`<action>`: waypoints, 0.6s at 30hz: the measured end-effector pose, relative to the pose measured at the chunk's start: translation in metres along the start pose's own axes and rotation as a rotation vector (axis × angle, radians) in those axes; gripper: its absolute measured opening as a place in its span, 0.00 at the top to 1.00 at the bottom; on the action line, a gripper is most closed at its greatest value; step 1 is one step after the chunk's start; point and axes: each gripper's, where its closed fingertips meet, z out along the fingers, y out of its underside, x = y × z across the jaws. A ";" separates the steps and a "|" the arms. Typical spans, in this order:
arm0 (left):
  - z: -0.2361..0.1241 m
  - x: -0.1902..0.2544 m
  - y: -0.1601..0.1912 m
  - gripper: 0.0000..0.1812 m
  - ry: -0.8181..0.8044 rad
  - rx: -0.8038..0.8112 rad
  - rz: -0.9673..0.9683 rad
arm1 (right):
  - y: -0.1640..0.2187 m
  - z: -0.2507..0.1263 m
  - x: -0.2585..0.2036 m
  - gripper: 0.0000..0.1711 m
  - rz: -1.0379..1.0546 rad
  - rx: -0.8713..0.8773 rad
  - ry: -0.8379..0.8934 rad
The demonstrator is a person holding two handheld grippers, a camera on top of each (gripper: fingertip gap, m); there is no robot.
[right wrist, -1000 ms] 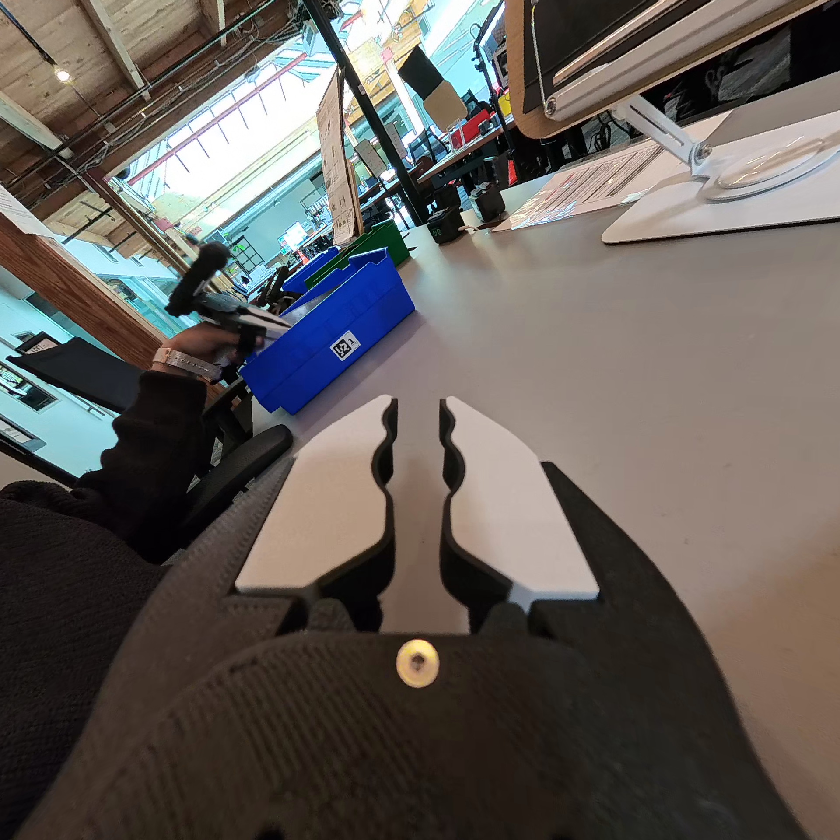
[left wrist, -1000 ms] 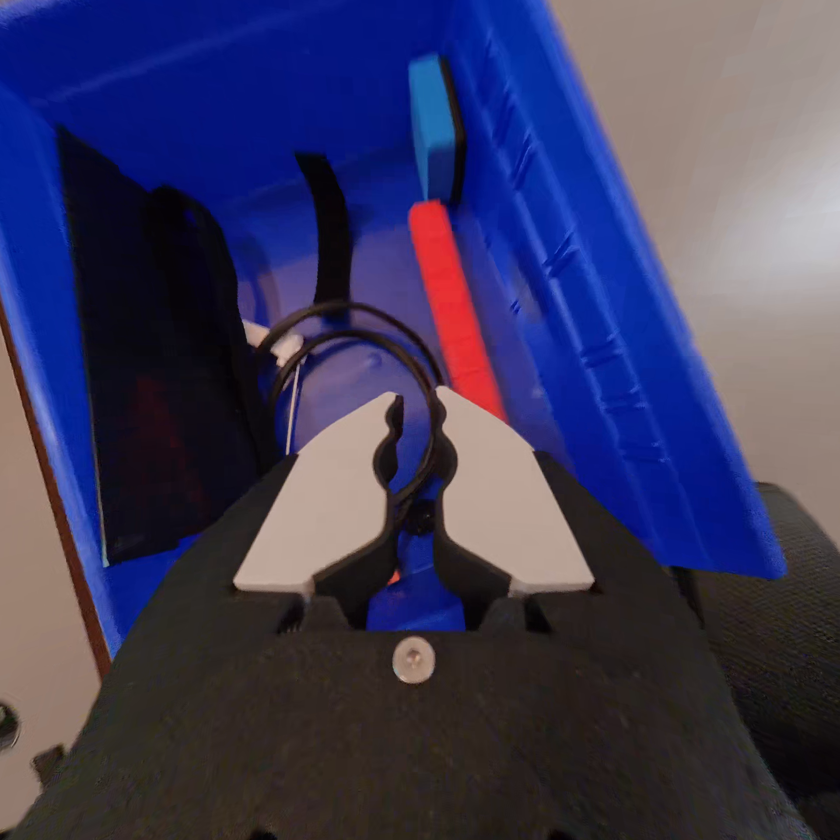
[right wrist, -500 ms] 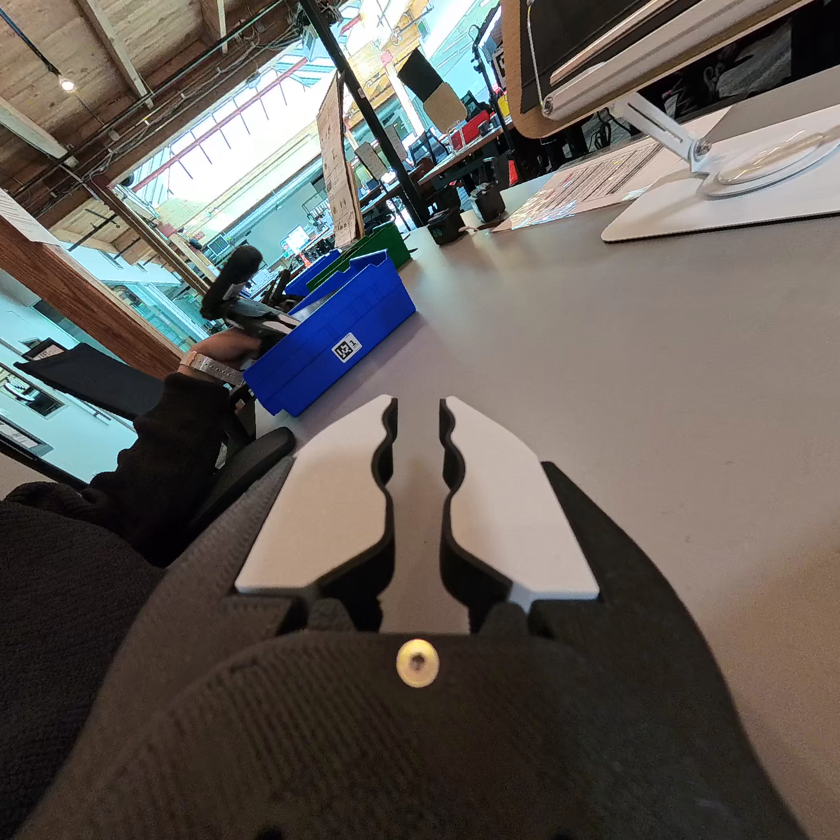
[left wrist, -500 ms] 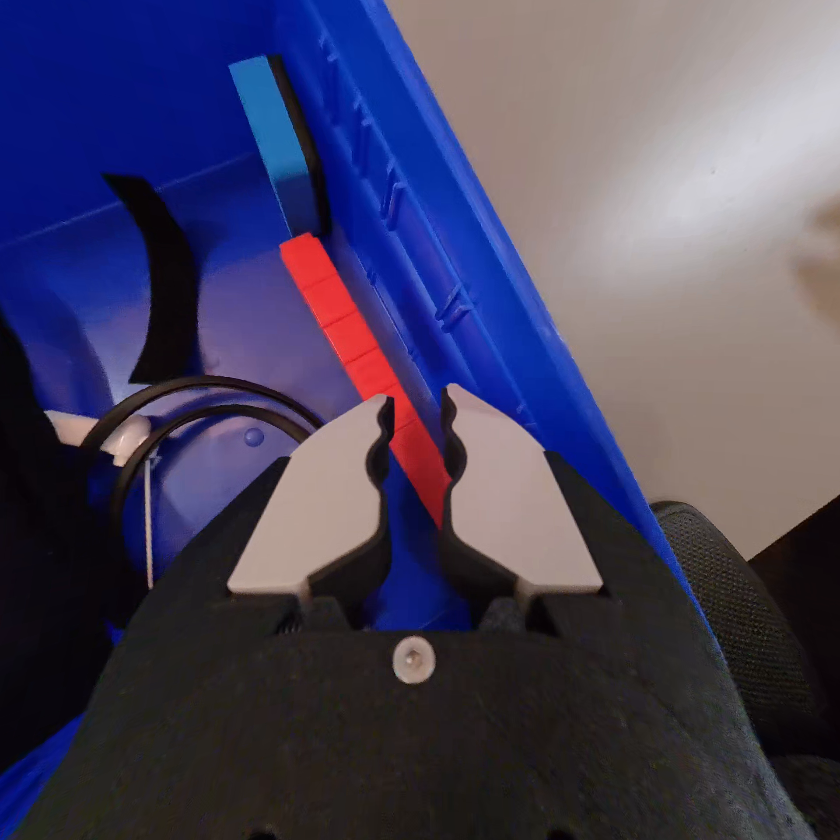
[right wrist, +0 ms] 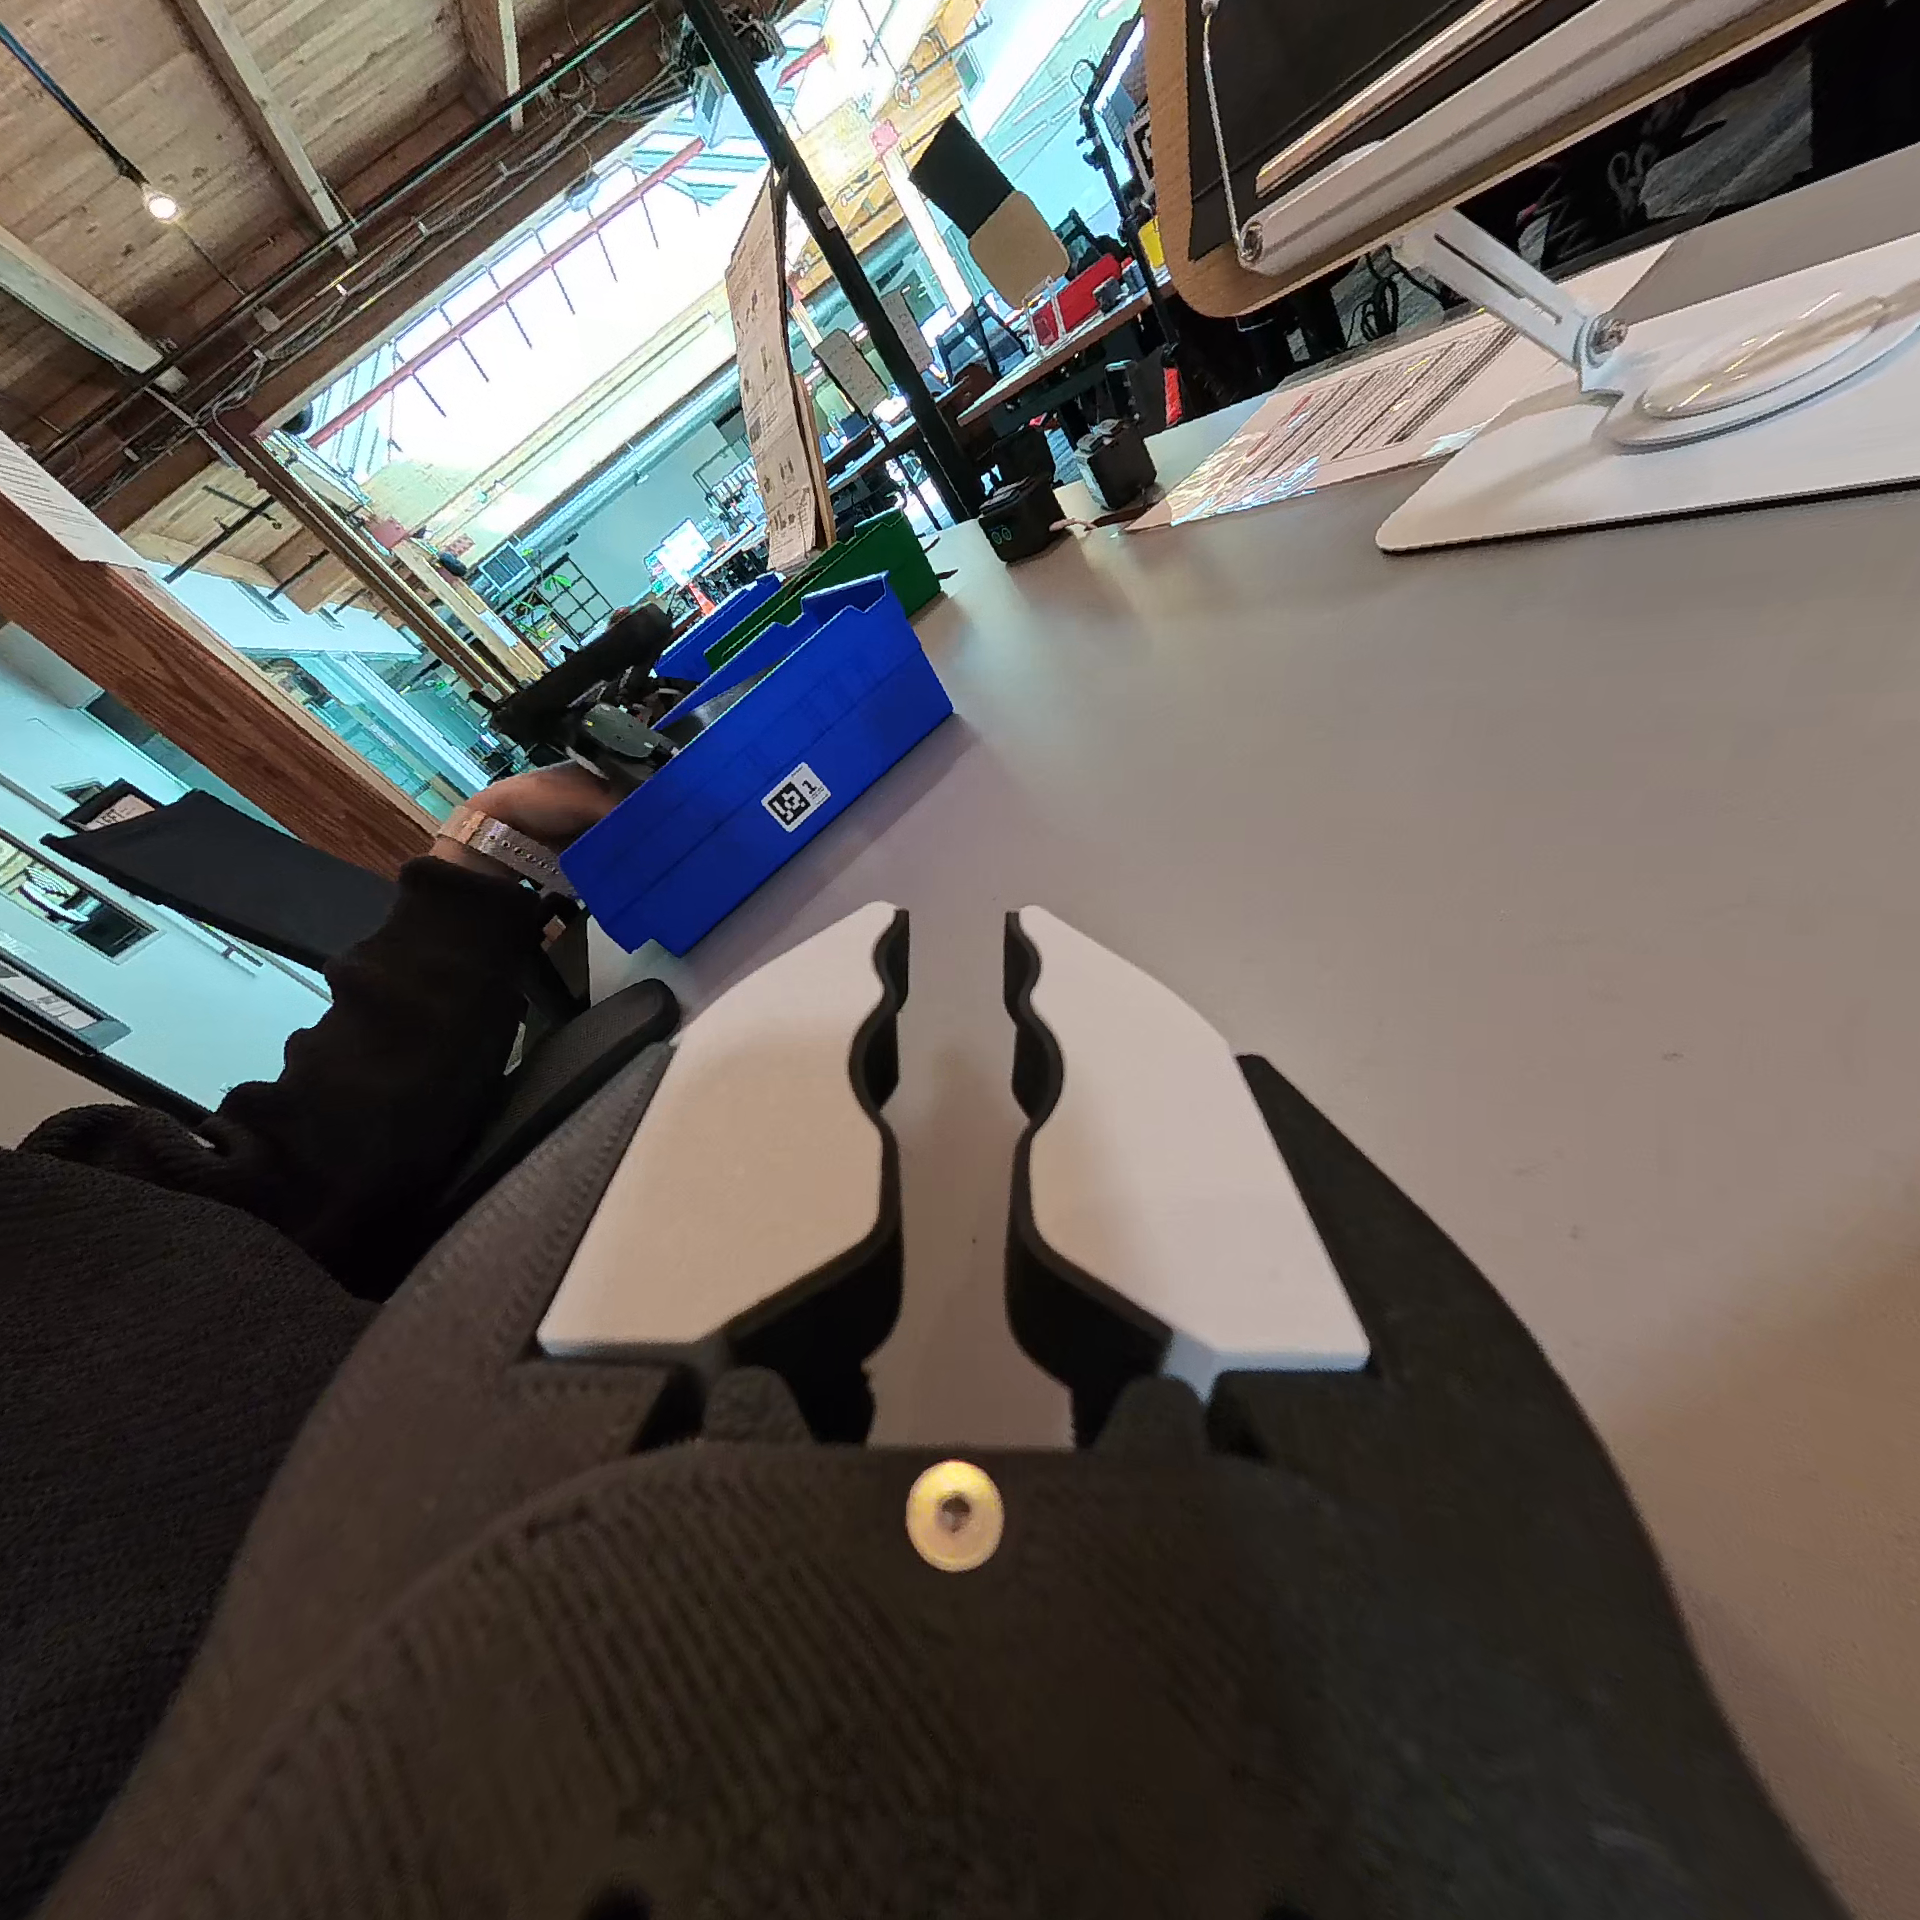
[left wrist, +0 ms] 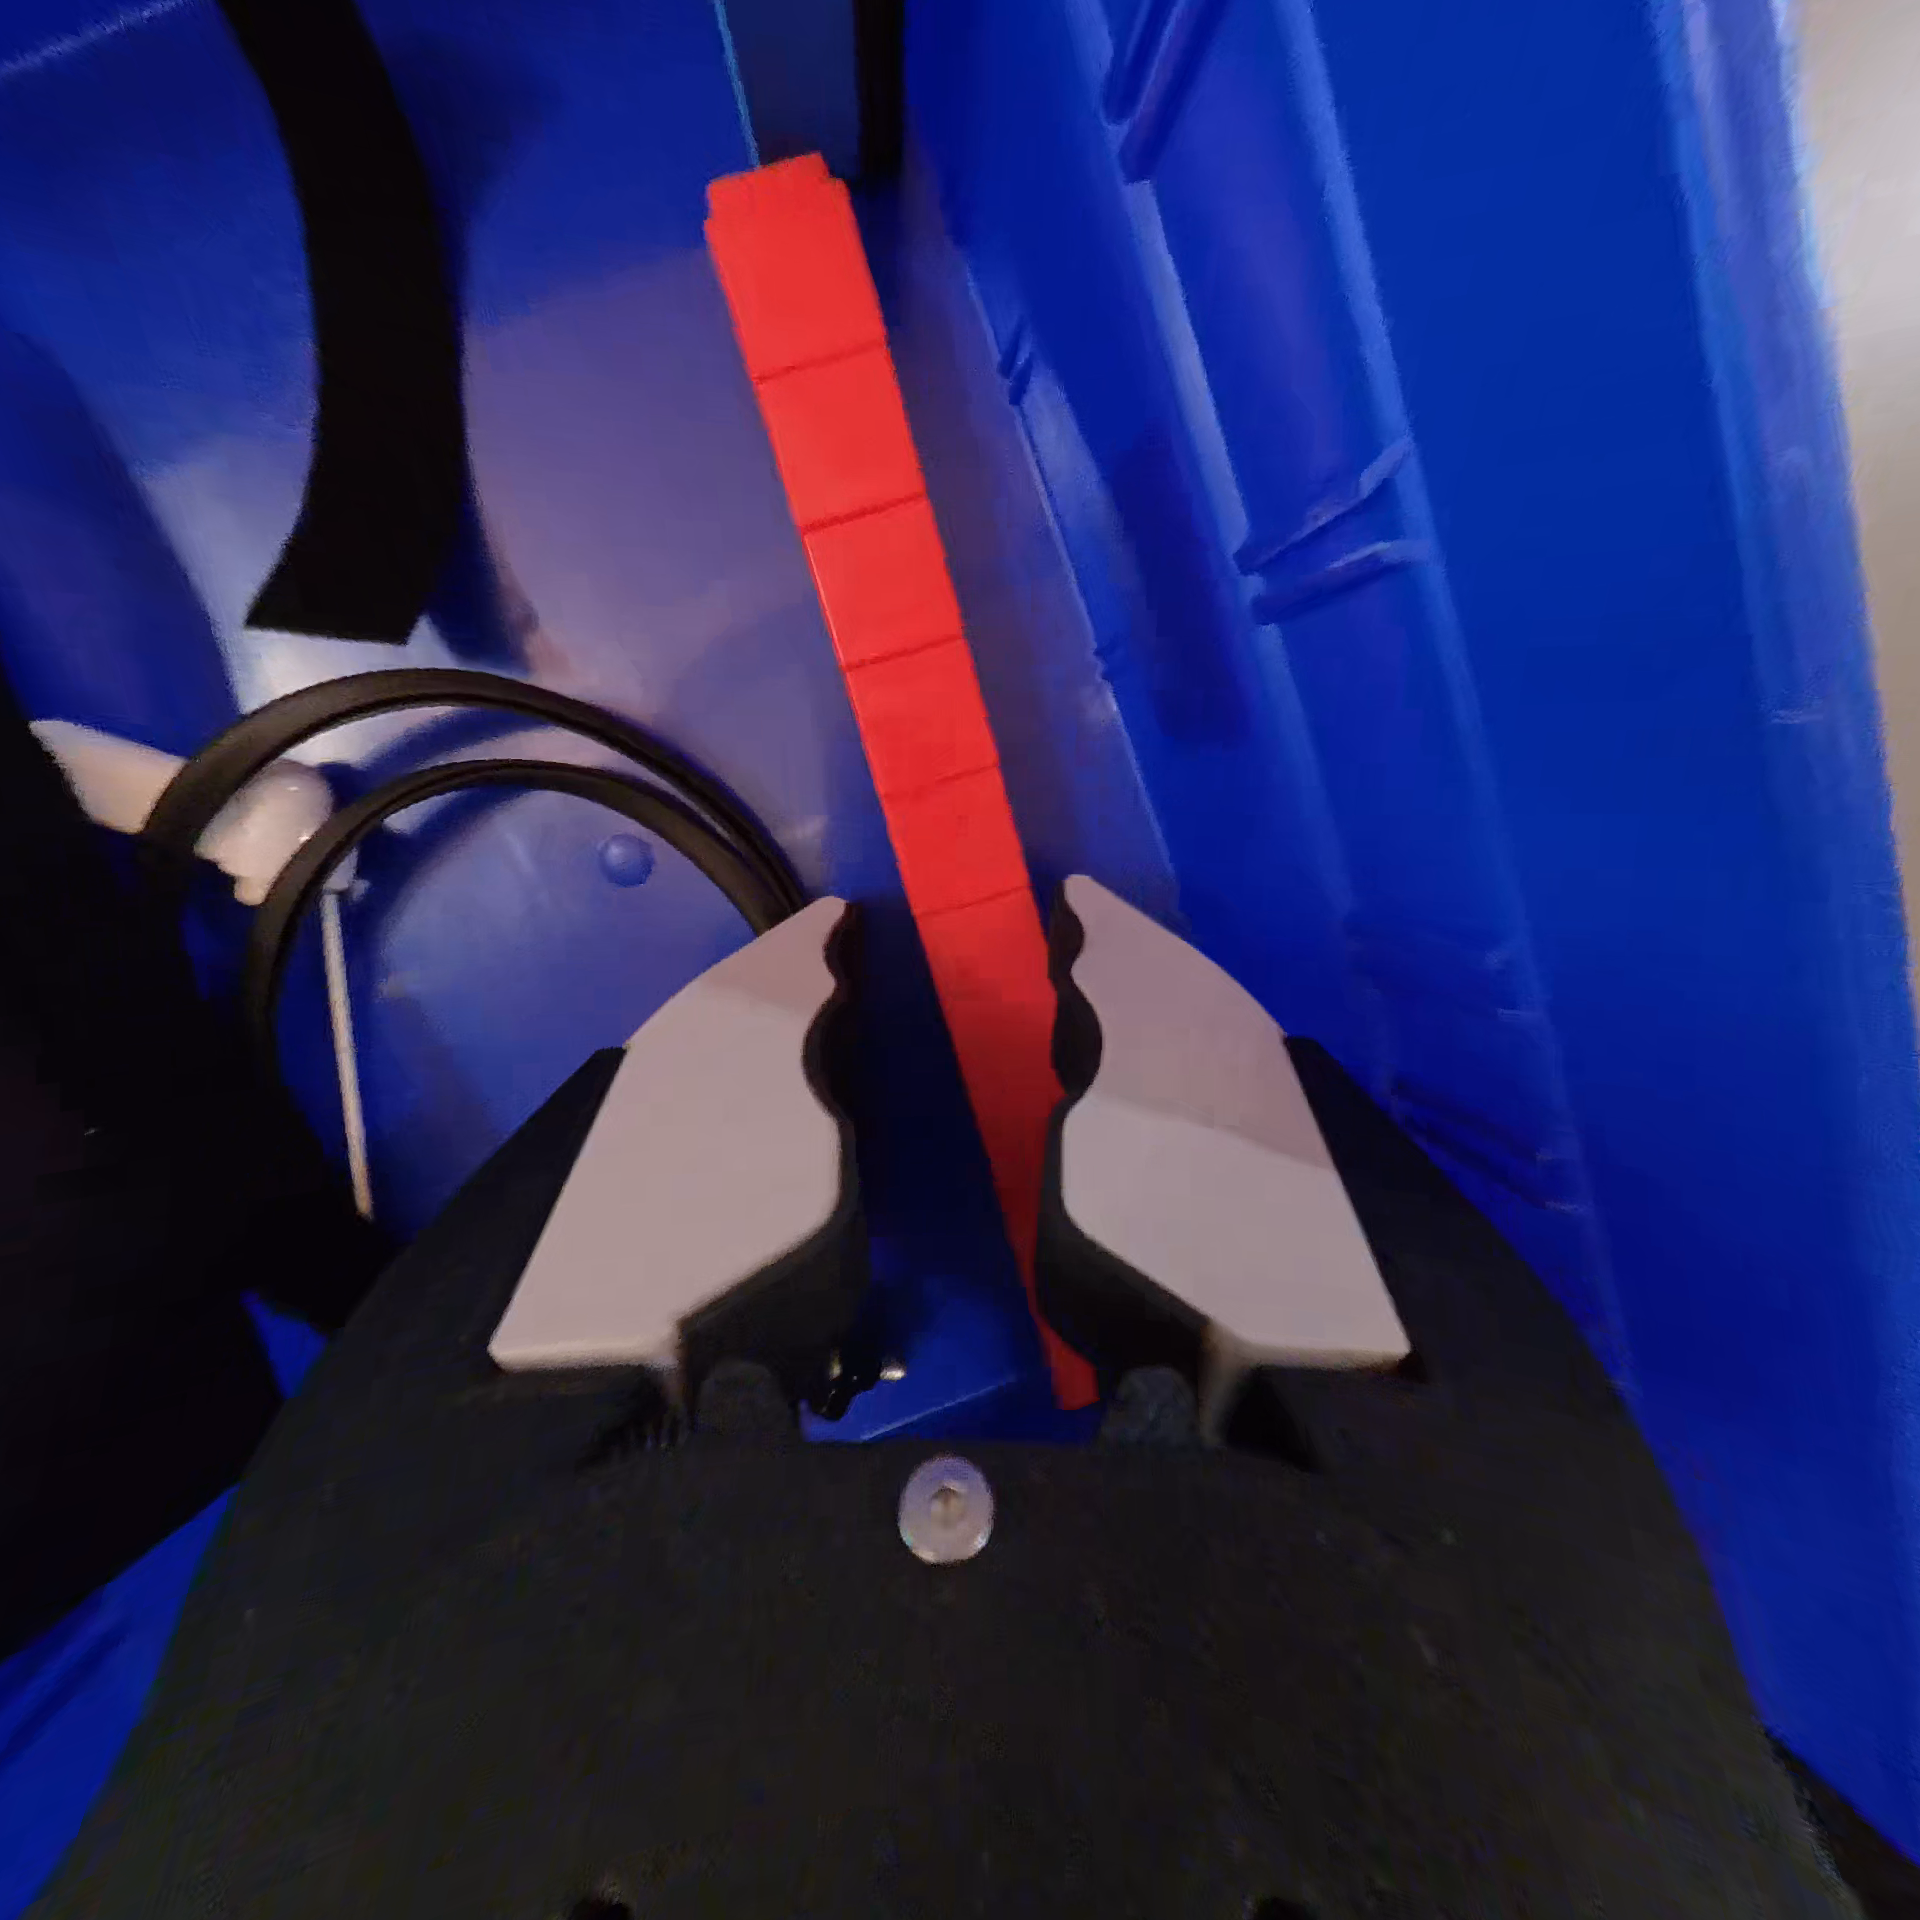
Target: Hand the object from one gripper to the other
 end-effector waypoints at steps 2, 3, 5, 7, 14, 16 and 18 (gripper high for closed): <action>0.002 -0.005 0.001 0.86 -0.045 -0.016 0.022 | 0.000 0.000 0.000 0.90 0.001 0.001 -0.001; 0.003 -0.004 0.000 0.86 -0.047 -0.014 0.029 | 0.000 0.000 0.000 0.90 0.002 0.001 -0.001; 0.004 -0.002 -0.001 0.84 -0.040 -0.008 0.040 | 0.000 0.000 0.000 0.90 0.003 0.001 -0.001; 0.004 -0.005 -0.001 0.86 -0.056 -0.009 0.051 | 0.000 0.000 0.000 0.90 0.005 0.002 -0.002; -0.006 -0.009 0.000 0.85 -0.060 0.033 0.085 | -0.001 -0.001 0.001 0.90 0.009 0.007 -0.002; -0.024 -0.015 -0.008 0.85 -0.064 0.131 0.047 | -0.001 -0.001 0.001 0.90 0.012 0.008 -0.002; -0.048 -0.021 -0.015 0.86 -0.059 0.251 0.003 | -0.001 -0.001 0.001 0.90 0.016 0.009 -0.004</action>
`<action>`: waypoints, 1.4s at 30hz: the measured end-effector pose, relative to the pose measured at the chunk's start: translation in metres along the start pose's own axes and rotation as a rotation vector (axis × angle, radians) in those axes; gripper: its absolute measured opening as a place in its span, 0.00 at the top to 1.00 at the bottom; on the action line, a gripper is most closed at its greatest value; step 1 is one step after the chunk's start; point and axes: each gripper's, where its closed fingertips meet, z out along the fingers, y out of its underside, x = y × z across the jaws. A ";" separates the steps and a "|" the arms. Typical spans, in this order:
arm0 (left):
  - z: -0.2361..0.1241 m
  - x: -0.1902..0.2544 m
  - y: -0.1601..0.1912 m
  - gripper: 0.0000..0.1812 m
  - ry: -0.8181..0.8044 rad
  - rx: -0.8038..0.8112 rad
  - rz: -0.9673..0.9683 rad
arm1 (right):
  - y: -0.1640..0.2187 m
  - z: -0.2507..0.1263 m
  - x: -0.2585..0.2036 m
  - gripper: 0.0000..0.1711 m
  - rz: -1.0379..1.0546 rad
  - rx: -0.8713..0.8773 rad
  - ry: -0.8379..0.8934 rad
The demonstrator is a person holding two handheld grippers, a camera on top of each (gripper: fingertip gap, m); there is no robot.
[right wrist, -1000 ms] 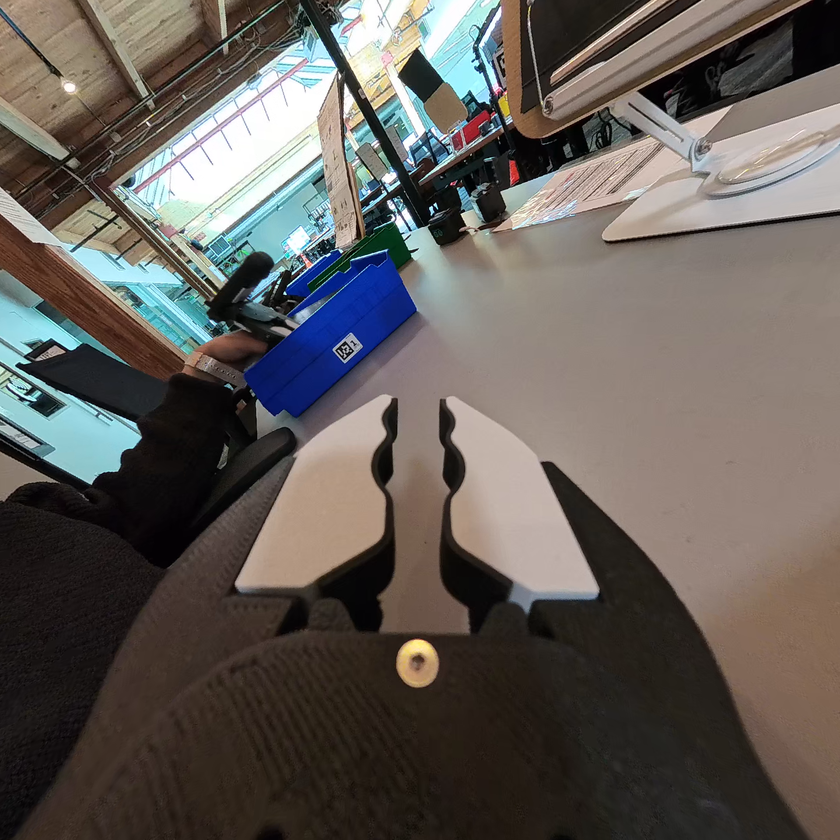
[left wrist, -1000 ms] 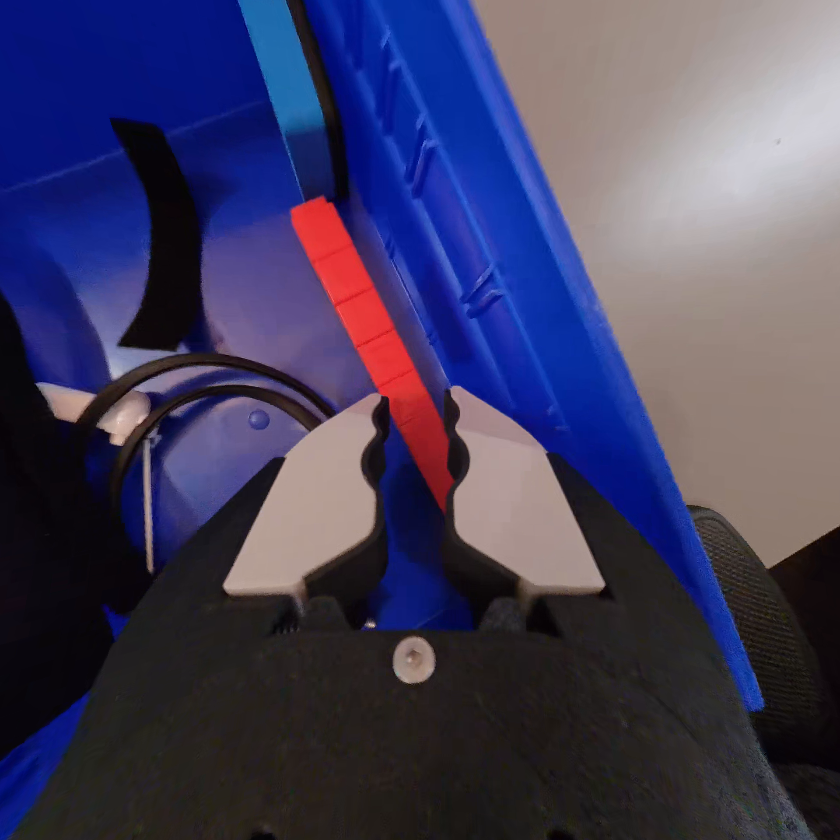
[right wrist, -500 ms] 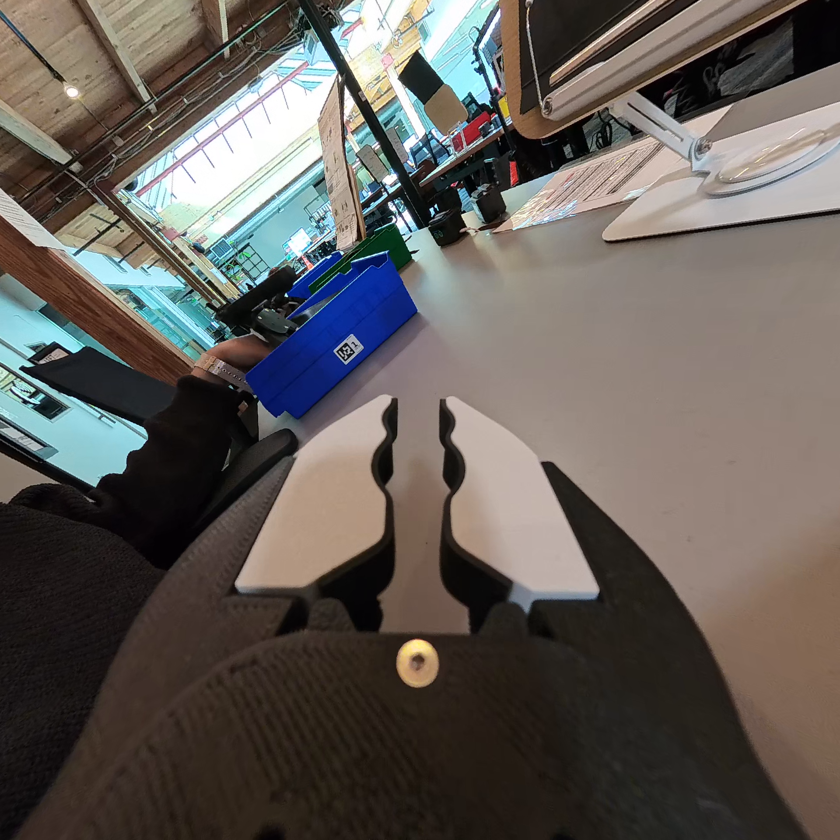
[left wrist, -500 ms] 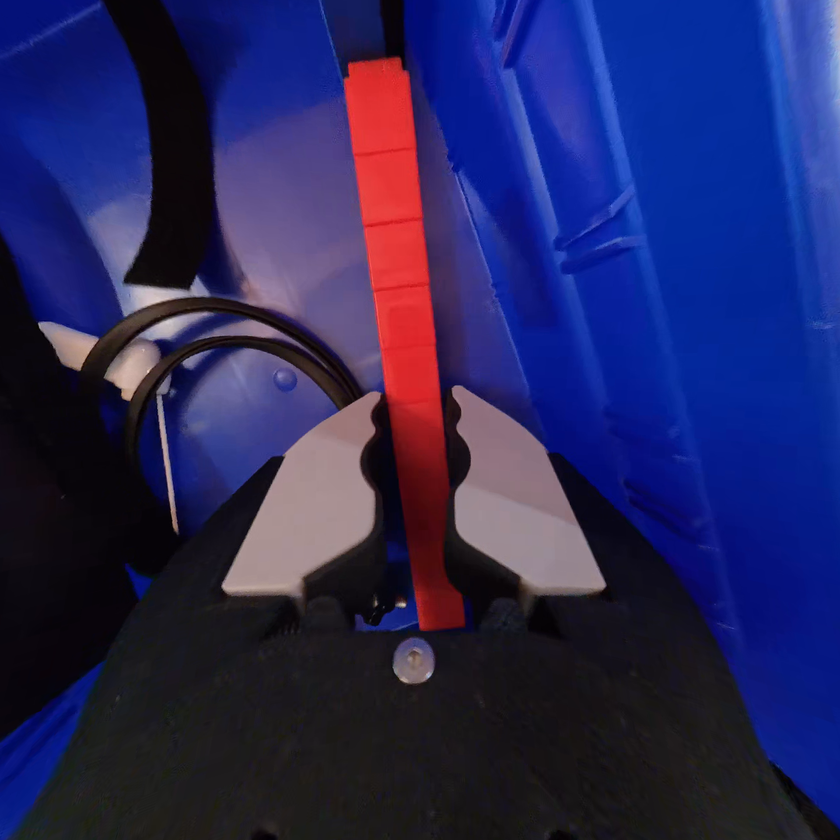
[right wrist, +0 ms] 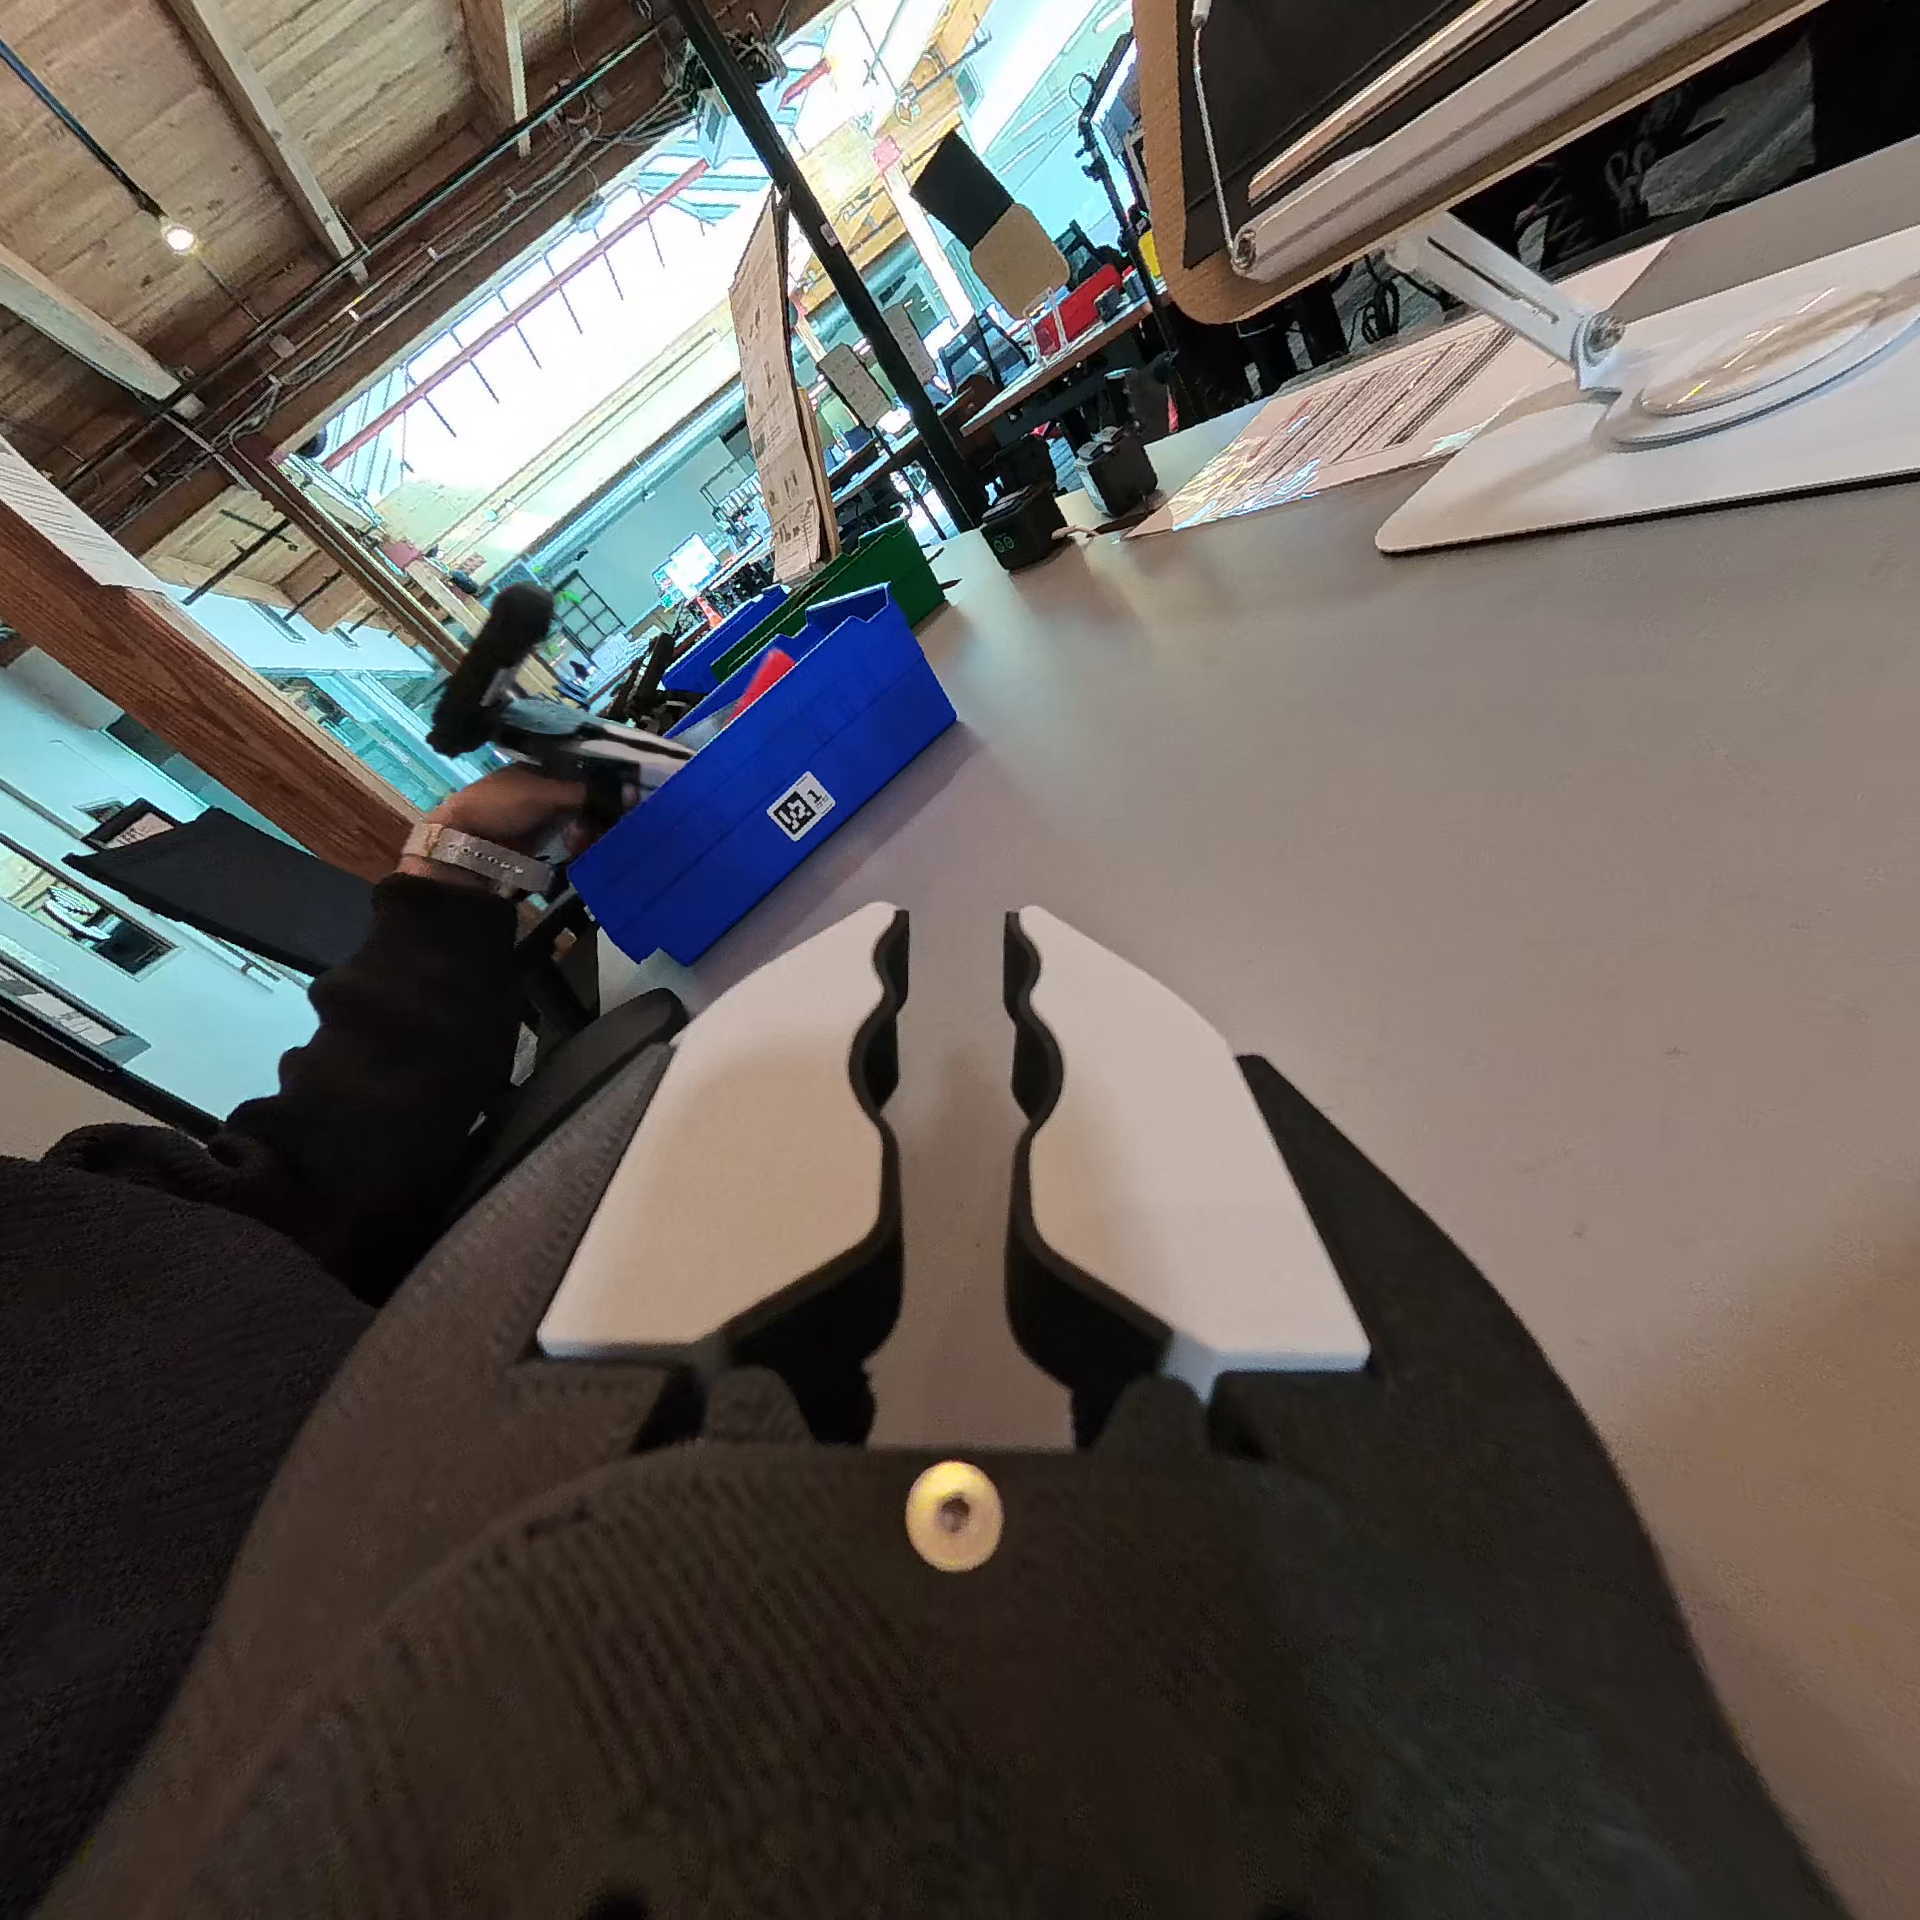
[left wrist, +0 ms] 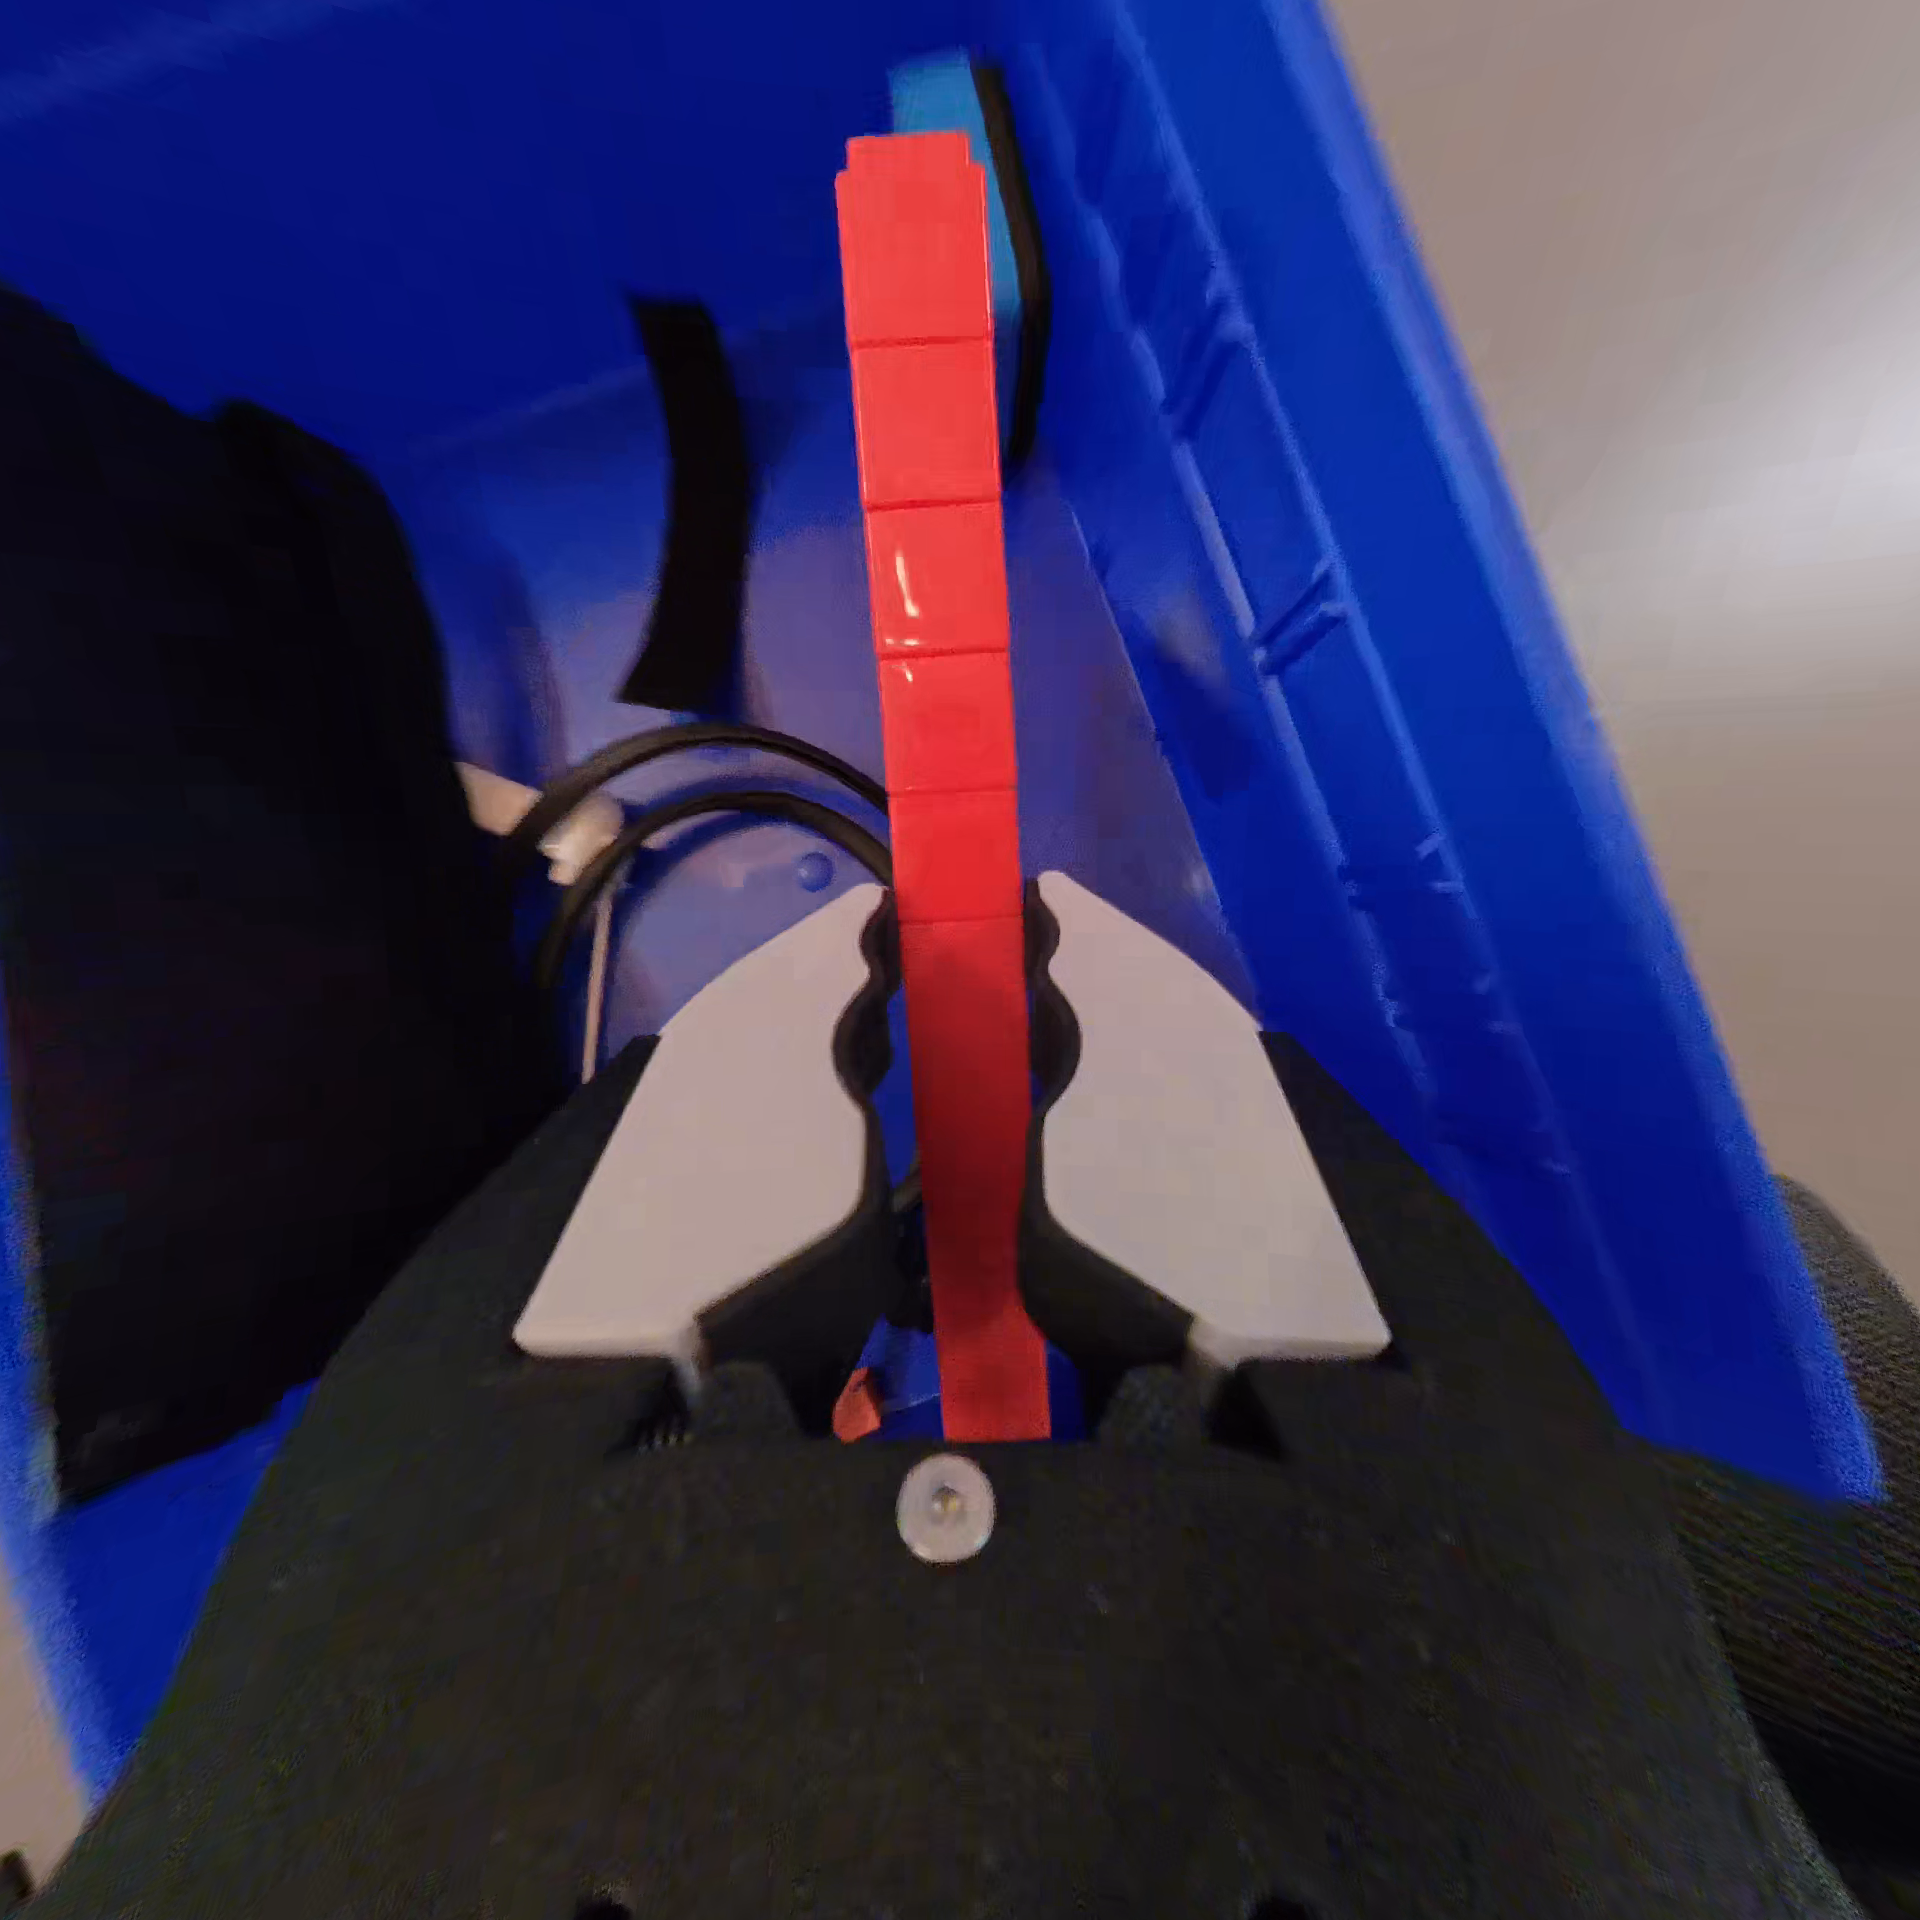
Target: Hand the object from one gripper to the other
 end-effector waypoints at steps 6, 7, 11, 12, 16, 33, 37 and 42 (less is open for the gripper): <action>-0.068 -0.019 -0.041 0.86 -0.019 0.399 -0.115 | -0.001 0.000 0.000 0.90 0.006 0.005 -0.002; -0.078 -0.019 -0.050 0.87 -0.014 0.468 -0.129 | -0.001 0.000 0.000 0.90 0.006 0.006 -0.003; -0.107 -0.001 -0.087 0.87 0.083 0.697 -0.152 | -0.001 0.000 0.000 0.90 0.006 0.005 -0.002; -0.111 0.008 -0.096 0.87 0.118 0.737 -0.148 | -0.001 0.000 0.000 0.90 0.006 0.005 -0.003; -0.123 0.056 -0.138 0.87 0.293 0.889 -0.112 | -0.001 0.000 -0.001 0.90 0.006 0.005 -0.006; -0.015 0.340 -0.162 0.87 1.146 0.804 0.002 | -0.011 0.005 -0.031 0.81 -0.128 0.073 -0.108; -0.013 0.363 -0.151 0.87 1.233 0.769 0.029 | -0.020 0.009 -0.035 0.80 -0.142 0.132 -0.150; -0.007 0.380 -0.140 0.87 1.273 0.727 0.076 | -0.013 0.024 -0.063 0.70 -0.130 0.116 -0.380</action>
